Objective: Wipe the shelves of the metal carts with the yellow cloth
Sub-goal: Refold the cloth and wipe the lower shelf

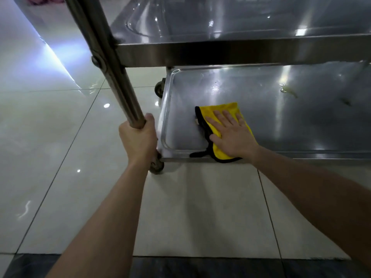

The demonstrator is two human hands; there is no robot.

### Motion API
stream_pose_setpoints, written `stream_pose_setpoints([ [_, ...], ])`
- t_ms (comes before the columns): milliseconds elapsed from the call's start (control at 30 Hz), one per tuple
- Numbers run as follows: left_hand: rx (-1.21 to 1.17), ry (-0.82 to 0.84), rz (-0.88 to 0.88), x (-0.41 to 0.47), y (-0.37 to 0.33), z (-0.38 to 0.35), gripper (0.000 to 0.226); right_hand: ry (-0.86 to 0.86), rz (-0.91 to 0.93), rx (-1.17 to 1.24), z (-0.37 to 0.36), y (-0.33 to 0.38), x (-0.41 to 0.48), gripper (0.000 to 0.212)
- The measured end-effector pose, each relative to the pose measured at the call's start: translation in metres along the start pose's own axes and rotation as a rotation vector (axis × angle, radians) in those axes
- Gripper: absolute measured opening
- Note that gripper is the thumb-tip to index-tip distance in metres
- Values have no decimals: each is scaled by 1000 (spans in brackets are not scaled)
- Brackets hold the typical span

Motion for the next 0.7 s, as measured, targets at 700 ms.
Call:
stream_pose_setpoints([
  [700, 1115, 591, -468, -107, 31, -162, 55, -114, -151, 67, 7, -100, -72, 86],
])
Point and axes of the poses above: each hand's wrist, its own x-axis towards the middle knuckle, its own z-axis out of the back of the hand, y = z × x, the point moved 1 cm from there along x, towards the middle knuckle, and after that the axes turned 6 degrees about z, right-handed, at the moved point
